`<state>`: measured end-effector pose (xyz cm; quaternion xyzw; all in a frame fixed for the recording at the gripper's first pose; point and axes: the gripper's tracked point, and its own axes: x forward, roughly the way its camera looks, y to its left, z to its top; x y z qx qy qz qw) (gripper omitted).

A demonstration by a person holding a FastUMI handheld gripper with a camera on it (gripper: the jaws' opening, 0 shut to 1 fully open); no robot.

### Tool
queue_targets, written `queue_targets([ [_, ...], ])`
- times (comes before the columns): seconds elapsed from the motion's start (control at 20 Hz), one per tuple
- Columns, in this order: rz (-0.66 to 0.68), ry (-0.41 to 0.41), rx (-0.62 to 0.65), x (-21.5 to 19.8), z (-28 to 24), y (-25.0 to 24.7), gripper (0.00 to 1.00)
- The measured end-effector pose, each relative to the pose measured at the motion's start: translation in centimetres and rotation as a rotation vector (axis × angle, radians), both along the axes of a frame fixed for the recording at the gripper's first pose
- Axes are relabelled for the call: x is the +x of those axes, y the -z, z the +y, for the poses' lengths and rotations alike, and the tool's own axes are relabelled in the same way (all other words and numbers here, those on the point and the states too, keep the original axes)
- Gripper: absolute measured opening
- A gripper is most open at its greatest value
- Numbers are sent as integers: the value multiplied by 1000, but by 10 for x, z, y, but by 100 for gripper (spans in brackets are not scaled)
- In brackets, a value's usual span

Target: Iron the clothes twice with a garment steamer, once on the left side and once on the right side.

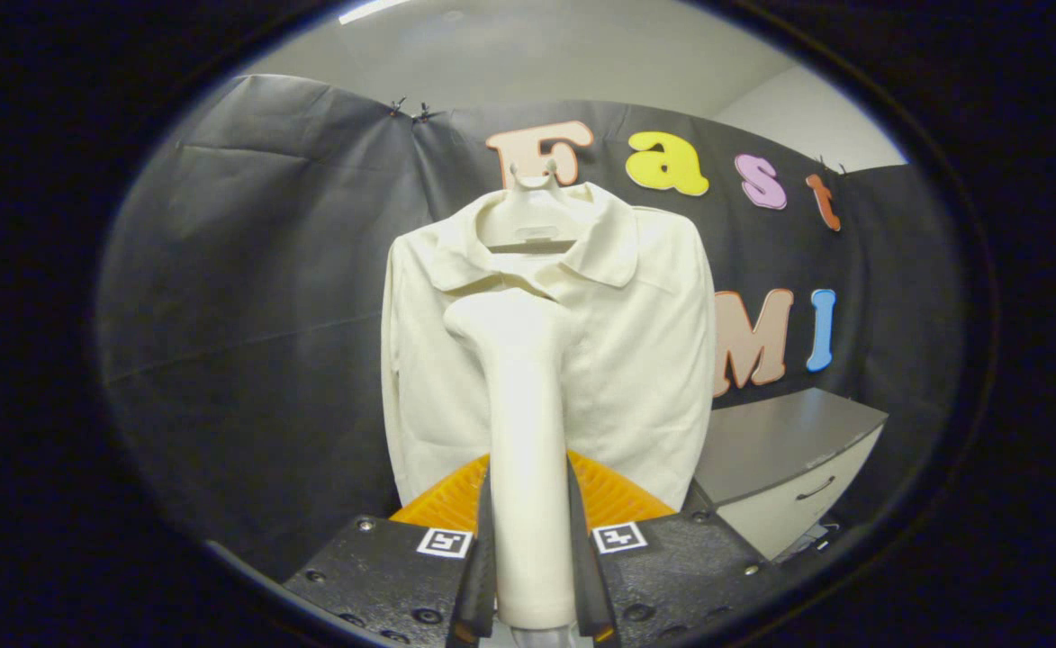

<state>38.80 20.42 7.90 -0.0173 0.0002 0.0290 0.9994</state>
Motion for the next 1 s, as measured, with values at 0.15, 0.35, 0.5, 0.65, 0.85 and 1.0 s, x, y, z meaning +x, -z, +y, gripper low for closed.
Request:
queue_targets([
  [0.15, 8, -16, 6, 30, 14, 11, 34],
  [0.35, 47, -26, -22, 52, 22, 35, 34],
  [0.5, 117, -36, -8, 70, 29, 67, 35],
  [0.65, 163, -32, 6, 86, 32, 89, 35],
  [0.85, 219, -42, 5, 92, 41, 125, 33],
  [1.0, 277, -59, 14, 95, 46, 155, 33],
])
